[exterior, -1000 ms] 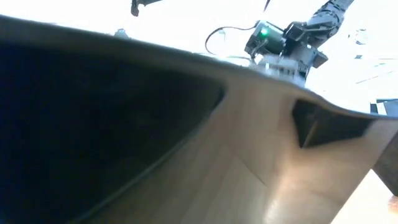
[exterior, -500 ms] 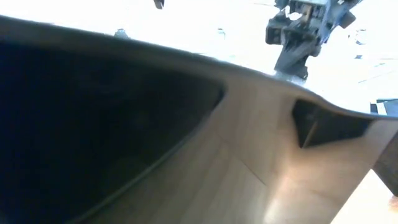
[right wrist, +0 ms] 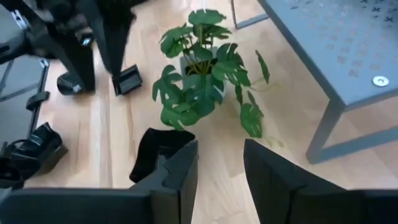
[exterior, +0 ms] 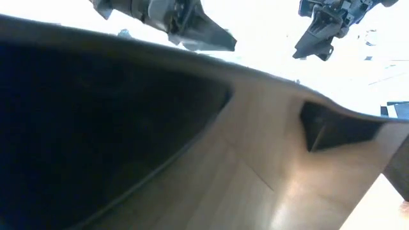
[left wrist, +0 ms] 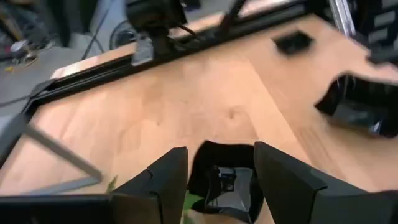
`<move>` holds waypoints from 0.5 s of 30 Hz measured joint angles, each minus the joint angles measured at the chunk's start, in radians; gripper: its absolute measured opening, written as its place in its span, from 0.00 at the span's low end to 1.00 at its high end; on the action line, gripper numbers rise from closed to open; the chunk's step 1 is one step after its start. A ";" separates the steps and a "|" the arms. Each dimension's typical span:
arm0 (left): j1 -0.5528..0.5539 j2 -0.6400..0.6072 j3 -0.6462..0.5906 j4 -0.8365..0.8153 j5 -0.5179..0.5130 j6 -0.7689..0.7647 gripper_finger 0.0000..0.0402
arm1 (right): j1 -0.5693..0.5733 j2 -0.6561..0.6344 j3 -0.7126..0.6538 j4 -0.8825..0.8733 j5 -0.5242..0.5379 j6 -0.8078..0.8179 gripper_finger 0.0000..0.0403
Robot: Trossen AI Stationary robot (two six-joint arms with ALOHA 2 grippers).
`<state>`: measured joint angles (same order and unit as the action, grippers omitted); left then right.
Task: Pick & Place Mini shaped plates
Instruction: Stack the distorted square plate on top of the distorted square plate on the shelf
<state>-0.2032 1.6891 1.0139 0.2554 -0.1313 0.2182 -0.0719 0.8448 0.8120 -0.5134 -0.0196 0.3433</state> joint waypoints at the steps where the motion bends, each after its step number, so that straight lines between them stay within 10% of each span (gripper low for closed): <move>1: -0.006 0.023 0.014 0.001 0.000 0.017 0.46 | 0.000 -0.004 0.000 -0.003 0.000 -0.004 0.29; 15: -0.013 0.218 0.179 -0.150 0.107 0.068 0.46 | -0.001 0.012 0.000 -0.045 0.079 -0.020 0.29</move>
<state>-0.2157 1.9073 1.1927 0.1051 -0.0246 0.2859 -0.0727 0.8568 0.8116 -0.5584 0.0597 0.3237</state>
